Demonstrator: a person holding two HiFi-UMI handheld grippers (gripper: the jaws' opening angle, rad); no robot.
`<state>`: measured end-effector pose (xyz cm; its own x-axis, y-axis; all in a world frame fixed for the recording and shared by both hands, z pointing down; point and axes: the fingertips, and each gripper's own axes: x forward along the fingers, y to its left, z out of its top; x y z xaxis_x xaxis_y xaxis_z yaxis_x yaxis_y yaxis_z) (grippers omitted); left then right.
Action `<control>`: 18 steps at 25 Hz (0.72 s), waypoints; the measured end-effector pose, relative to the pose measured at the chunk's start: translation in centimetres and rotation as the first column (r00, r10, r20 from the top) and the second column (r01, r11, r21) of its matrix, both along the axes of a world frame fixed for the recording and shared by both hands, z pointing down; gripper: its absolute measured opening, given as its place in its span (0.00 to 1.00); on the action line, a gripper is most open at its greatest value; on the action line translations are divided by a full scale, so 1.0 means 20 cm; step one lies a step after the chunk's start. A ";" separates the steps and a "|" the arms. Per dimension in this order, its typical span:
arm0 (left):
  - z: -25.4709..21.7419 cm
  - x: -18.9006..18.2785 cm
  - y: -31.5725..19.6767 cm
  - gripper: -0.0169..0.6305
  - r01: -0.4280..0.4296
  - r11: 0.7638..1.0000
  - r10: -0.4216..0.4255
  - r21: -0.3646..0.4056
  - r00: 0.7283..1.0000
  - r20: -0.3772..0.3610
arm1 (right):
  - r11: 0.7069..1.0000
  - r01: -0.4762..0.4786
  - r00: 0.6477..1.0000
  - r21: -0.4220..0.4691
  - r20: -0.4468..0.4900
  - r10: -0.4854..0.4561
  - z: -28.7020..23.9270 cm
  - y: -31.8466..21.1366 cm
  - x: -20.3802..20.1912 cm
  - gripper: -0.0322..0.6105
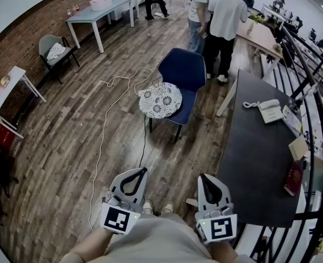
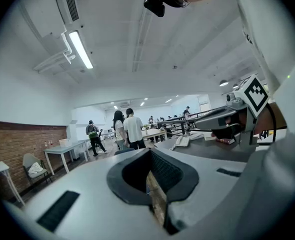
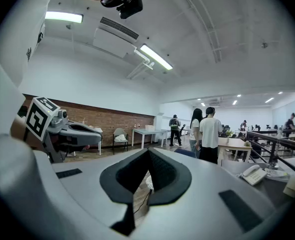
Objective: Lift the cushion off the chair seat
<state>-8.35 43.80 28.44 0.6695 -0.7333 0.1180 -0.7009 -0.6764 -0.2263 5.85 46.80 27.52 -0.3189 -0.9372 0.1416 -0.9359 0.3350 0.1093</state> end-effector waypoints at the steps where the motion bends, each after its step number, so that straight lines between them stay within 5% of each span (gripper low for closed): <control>1: 0.00 0.00 0.00 0.03 -0.003 1.000 0.003 0.001 1.000 -0.001 | 1.000 -0.001 1.000 0.000 -0.002 0.001 0.00 0.00 0.00 0.05; 18: 0.01 0.08 -0.04 0.03 -0.011 1.000 0.011 -0.014 1.000 -0.004 | 1.000 0.002 0.999 -0.007 0.053 -0.001 0.01 -0.07 0.08 0.05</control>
